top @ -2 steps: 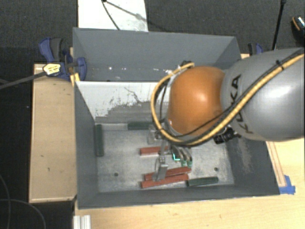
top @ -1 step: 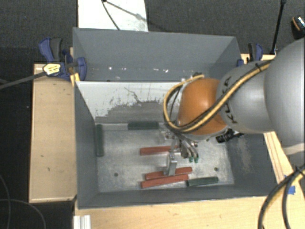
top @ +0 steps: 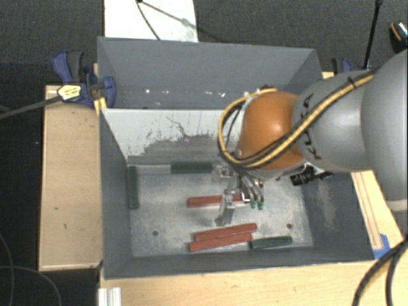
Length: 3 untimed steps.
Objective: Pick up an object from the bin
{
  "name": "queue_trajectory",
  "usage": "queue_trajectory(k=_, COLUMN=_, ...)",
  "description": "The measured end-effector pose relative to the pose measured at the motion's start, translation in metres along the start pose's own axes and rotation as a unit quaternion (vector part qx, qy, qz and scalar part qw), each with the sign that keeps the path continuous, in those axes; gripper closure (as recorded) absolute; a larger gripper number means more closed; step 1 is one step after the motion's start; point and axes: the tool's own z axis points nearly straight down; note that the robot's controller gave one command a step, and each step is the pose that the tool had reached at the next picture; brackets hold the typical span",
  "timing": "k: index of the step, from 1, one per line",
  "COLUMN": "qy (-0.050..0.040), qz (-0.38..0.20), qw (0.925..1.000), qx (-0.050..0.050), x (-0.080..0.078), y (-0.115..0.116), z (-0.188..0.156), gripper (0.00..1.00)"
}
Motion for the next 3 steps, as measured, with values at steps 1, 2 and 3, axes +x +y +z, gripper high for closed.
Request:
queue_trajectory(k=1, qy=-0.0005, qz=0.002, qw=1.0000, qx=0.000, x=0.002, y=-0.011, z=-0.009, gripper=0.00)
queue_trajectory(k=2, qy=0.0037, qz=0.012, qw=0.9999, qx=0.001, x=0.003, y=-0.017, z=0.033, gripper=0.00)
queue_trajectory(k=3, qy=0.0021, qz=0.016, qw=0.9999, qx=0.000, x=0.002, y=-0.016, z=0.032, gripper=0.00)
